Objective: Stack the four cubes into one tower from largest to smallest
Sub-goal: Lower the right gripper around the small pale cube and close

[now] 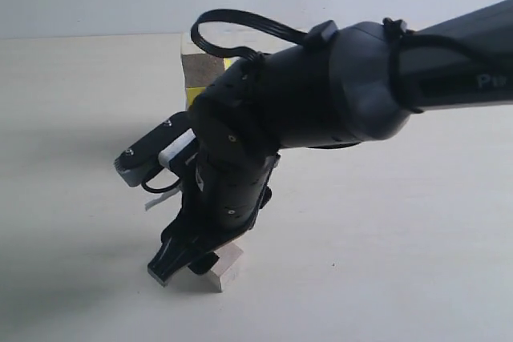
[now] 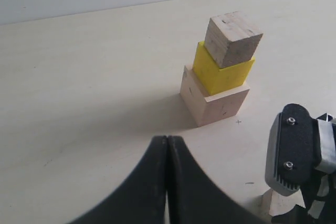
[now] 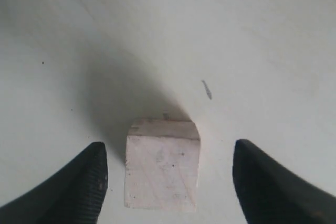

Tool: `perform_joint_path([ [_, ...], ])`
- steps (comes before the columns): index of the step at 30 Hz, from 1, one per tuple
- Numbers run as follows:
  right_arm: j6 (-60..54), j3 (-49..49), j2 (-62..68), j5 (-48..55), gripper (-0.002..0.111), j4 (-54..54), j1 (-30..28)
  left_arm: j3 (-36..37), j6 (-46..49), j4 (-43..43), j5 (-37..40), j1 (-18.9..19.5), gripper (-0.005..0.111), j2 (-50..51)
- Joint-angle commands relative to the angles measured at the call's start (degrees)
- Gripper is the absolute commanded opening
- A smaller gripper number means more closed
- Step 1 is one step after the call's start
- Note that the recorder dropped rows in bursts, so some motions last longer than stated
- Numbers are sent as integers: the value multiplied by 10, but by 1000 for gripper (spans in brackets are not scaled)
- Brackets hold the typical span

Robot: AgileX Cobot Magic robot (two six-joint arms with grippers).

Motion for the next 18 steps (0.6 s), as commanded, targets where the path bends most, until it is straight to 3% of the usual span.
perform_joint_path([
  [1,2,-58,27,78,64,-3,1,2,2,-6,0,-1,0,2],
  [18,2,-58,57,62,64,13,1,2,4,-6,-2,-1,0,2],
])
